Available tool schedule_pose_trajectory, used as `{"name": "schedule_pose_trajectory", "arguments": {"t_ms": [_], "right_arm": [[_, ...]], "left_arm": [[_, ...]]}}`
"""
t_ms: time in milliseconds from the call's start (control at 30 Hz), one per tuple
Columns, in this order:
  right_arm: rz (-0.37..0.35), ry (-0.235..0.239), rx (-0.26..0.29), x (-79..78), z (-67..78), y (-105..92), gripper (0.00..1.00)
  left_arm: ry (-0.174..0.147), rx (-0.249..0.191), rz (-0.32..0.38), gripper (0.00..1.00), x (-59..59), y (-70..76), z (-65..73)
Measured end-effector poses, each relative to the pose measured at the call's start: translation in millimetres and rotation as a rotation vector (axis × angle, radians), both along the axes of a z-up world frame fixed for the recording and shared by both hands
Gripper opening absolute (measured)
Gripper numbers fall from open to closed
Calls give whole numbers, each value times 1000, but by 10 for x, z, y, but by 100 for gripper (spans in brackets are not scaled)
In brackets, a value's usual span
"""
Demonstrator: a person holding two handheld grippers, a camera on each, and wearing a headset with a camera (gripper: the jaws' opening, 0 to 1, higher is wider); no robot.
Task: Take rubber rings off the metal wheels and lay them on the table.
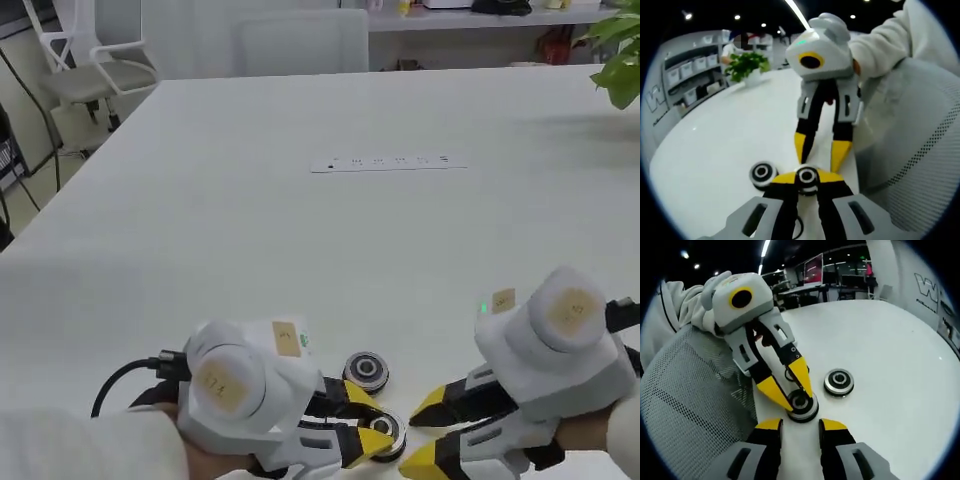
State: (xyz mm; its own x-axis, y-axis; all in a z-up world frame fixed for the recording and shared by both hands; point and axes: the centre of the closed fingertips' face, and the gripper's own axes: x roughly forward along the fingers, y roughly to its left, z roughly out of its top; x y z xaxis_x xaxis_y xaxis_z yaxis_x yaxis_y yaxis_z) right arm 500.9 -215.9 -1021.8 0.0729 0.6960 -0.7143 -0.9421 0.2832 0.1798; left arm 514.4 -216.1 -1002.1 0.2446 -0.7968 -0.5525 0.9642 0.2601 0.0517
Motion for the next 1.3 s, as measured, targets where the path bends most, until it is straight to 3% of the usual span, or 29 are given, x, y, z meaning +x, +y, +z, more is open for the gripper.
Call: {"name": "schedule_pose_trajectory", "arguments": {"t_ms": [33, 133, 200, 367, 400, 433, 467, 500, 600, 800, 867, 1033, 1133, 1233, 1300], "right_arm": [[2, -30, 5, 44, 10, 23, 28], [-11, -43, -1, 72, 12, 26, 29], [20, -34, 8, 29, 27, 32, 20], [22, -43, -1, 61, 16, -19, 15], [23, -43, -6, 61, 12, -29, 10], [42, -82, -51, 99, -27, -100, 1], [57, -97, -5, 89, 10, -51, 0], [35, -76, -20, 84, -9, -56, 0], [39, -84, -32, 85, -5, -48, 0], [-85, 18, -29, 124, 7, -75, 0], [-102, 19, -14, 160, 30, -80, 0], [-179, 114, 55, 174, 73, -89, 0], [-194, 128, 75, 188, 97, -86, 0], [-237, 193, 119, 171, 146, -46, 0], [-245, 200, 128, 183, 138, -50, 0]], "left_arm": [[0, 0, 0, 14, 0, 0, 0], [0, 0, 0, 14, -2, 0, 0], [0, 0, 1, 14, 0, 2, 0], [2, 0, 2, 14, 3, 8, 4], [3, 0, 3, 14, 5, 9, 4], [6, -1, 5, 14, 9, 13, 3], [12, -7, 10, 14, 14, 15, 1], [10, -5, 8, 14, 14, 15, 1], [10, -5, 9, 14, 14, 14, 1], [12, -4, 12, 14, 13, 14, 2], [13, -4, 15, 14, 18, 27, 2], [15, -13, 18, 14, 21, 30, 6], [11, -11, 16, 14, 18, 26, 3], [10, -9, 14, 14, 16, 25, 3], [8, -7, 11, 14, 16, 25, 2]]}}
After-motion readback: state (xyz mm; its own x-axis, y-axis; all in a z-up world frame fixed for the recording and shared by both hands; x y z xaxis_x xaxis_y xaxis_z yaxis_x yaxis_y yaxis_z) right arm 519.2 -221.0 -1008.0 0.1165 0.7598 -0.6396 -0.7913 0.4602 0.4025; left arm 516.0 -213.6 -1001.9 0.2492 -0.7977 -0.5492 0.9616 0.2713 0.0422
